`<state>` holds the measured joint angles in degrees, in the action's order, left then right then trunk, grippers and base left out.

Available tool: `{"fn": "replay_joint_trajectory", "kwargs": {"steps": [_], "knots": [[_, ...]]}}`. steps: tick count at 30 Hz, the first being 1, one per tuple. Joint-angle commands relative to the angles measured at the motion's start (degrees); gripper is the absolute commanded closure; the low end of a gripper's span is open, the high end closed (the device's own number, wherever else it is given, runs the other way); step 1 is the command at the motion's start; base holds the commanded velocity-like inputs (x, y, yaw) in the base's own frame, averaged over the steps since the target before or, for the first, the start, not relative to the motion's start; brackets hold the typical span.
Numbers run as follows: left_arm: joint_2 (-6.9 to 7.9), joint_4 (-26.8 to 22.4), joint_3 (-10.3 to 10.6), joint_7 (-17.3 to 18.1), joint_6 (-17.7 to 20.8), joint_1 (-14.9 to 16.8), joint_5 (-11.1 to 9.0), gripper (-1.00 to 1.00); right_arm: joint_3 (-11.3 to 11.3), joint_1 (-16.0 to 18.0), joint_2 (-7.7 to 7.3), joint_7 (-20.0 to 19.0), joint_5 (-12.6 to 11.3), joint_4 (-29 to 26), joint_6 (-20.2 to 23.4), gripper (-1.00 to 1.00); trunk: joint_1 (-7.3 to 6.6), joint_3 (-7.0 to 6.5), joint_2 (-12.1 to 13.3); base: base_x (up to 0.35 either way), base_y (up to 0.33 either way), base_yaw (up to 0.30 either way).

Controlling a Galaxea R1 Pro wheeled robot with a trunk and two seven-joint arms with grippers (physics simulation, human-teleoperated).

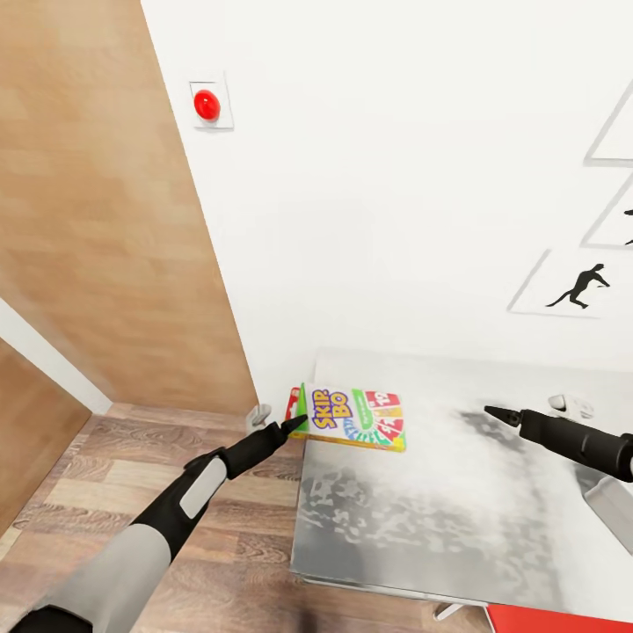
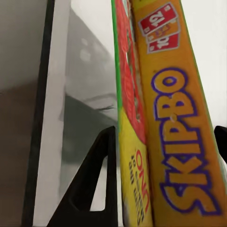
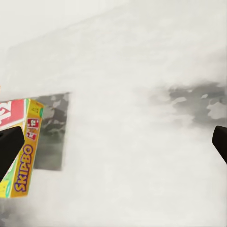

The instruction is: Put all the toys in the child's room - the three board games (two on the bed and one on the table), the two jigsaw puzzles on the table, and the tennis ball on the table - inside the toy box on the table in the child's room.

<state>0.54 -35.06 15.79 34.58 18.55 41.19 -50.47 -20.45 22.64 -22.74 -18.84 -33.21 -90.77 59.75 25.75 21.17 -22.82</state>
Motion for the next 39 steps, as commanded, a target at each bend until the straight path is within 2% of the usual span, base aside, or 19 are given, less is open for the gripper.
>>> {"fn": "replay_joint_trajectory", "kwargs": {"steps": [1,15,19,22,24,27,39], "knots": [[0.15,-0.69,0.18,-0.04,0.56,-0.22,-0.56,1.00,-0.10,0.05,-0.02,-0.61,0.52,-0.02,0.25,-1.00,0.03,0.09,-0.10,0.000,0.000,0.000],[0.52,-3.78,0.09,-0.04,1.20,-1.28,-0.78,1.00,-0.19,0.04,-0.18,-0.67,0.52,-0.02,0.25,-1.00,0.03,0.09,-0.10,0.000,0.000,0.000],[0.56,-5.64,0.06,-0.04,1.69,-1.72,-0.86,1.00,-0.29,0.04,-0.19,-0.67,0.52,-0.02,0.25,-1.00,0.03,0.09,-0.10,0.000,0.000,0.000],[0.56,-9.41,-0.15,-0.31,3.44,-2.84,-0.85,1.00,-0.43,0.01,-0.22,-0.70,0.52,-0.02,0.25,-1.00,0.03,0.09,-0.10,0.000,0.000,0.000],[0.89,-9.74,0.18,-0.62,3.14,-3.17,-1.24,1.00,-0.76,0.34,-0.55,-1.04,0.55,0.32,0.23,-1.00,0.03,0.09,-0.10,0.000,0.000,0.000],[1.83,-10.07,-0.90,-1.47,2.11,-3.90,-2.11,1.00,-1.06,0.79,-0.12,-2.00,0.55,0.67,0.09,-1.00,0.03,0.09,-0.10,0.000,0.000,0.000],[1.83,-10.07,-0.96,-4.03,2.11,-3.90,-2.11,1.00,-1.06,0.79,-0.12,-2.52,0.55,0.67,0.09,-1.00,0.03,0.09,-0.10,0.000,0.000,0.000]]}}
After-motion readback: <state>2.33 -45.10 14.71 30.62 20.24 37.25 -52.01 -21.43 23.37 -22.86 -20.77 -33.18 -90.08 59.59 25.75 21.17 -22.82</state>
